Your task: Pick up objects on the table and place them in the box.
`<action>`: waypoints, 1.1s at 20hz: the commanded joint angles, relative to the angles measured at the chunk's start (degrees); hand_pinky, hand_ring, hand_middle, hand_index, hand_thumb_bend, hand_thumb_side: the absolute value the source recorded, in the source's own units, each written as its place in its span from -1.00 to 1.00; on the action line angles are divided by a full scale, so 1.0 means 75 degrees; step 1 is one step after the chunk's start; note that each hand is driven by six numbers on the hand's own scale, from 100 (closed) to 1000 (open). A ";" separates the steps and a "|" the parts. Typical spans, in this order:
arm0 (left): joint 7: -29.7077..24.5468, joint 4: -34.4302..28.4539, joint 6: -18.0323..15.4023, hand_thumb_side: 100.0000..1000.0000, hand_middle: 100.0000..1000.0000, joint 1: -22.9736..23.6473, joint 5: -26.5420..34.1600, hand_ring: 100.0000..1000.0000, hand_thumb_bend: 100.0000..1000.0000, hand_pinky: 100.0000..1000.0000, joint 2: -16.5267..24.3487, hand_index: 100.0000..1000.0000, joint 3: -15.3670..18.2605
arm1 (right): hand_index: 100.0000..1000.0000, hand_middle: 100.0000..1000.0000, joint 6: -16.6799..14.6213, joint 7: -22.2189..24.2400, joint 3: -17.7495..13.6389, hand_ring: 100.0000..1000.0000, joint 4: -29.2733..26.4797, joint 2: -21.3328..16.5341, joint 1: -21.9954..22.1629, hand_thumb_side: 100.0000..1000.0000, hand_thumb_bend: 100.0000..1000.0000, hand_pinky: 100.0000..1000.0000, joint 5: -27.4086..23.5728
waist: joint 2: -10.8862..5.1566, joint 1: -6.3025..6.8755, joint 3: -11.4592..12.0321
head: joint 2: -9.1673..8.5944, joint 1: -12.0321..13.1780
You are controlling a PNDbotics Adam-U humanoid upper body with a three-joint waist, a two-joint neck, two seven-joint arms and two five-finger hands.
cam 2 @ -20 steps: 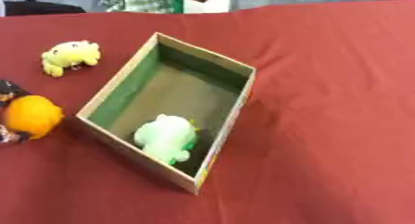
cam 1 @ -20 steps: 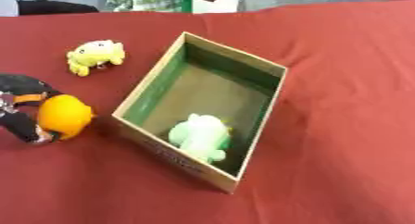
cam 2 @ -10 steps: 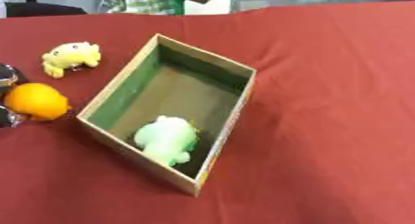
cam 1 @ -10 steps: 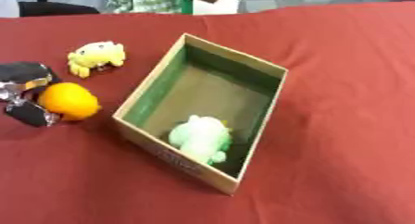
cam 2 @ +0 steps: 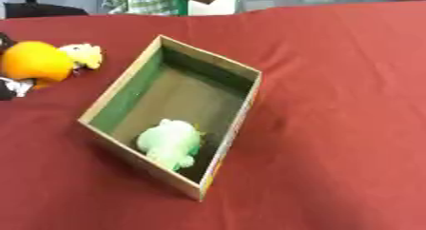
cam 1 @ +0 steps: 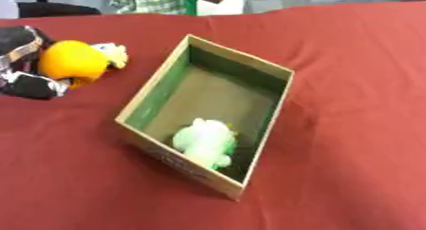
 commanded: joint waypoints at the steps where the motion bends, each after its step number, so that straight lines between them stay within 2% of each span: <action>1: 0.0223 -0.0252 -0.0034 0.59 -0.33 -0.0403 0.0105 -0.42 -1.00 -0.68 0.0030 -0.46 0.0111 | 0.84 0.53 0.0006 0.0012 -0.0080 0.60 -0.0123 -0.0149 -0.0077 0.75 -1.00 0.75 0.0027 | -0.0192 0.0000 0.0015 | -0.0004 -0.0053; 2: 0.0235 -0.0288 -0.0104 -0.42 -0.35 -0.0615 0.0089 -0.44 -1.00 -0.70 -0.0073 -0.46 0.0042 | 0.84 0.53 0.0018 0.0017 -0.0072 0.60 -0.0123 -0.0139 -0.0084 0.75 -1.00 0.75 0.0012 | -0.0211 -0.0001 0.0016 | 0.0004 -0.0077; 6: 0.0246 -0.0307 -0.0370 -0.40 -0.40 -0.1427 -0.0126 -0.48 -1.00 -0.73 -0.0626 -0.49 -0.0307 | 0.84 0.53 0.0038 0.0055 -0.0041 0.60 -0.0123 -0.0119 -0.0145 0.75 -1.00 0.75 -0.0064 | -0.0266 -0.0005 0.0010 | 0.0062 -0.0098; 9: 0.0302 -0.0217 -0.0490 -0.40 -0.40 -0.1746 -0.0254 -0.48 -1.00 -0.73 -0.1093 -0.49 -0.0584 | 0.84 0.52 0.0042 0.0071 -0.0028 0.60 -0.0123 -0.0114 -0.0209 0.75 -1.00 0.75 -0.0118 | -0.0260 -0.0007 -0.0003 | 0.0066 -0.0049; 15: 0.0368 -0.0282 -0.0756 -0.40 -0.38 -0.1986 -0.0770 -0.46 -1.00 -0.72 -0.1853 -0.48 -0.0934 | 0.84 0.52 0.0021 0.0116 0.0091 0.60 -0.0123 -0.0199 -0.0355 0.74 -1.00 0.75 -0.0315 | -0.0186 0.0038 0.0036 | 0.0079 0.0173; 22: 0.0273 -0.0287 -0.1175 -0.44 -0.41 -0.2075 -0.1797 -0.44 -1.00 -0.72 -0.2505 -0.47 -0.1375 | 0.84 0.50 0.0104 0.0180 0.0198 0.59 -0.0123 -0.0258 -0.0594 0.74 -1.00 0.75 -0.0442 | -0.0103 0.0058 0.0123 | -0.0008 0.0274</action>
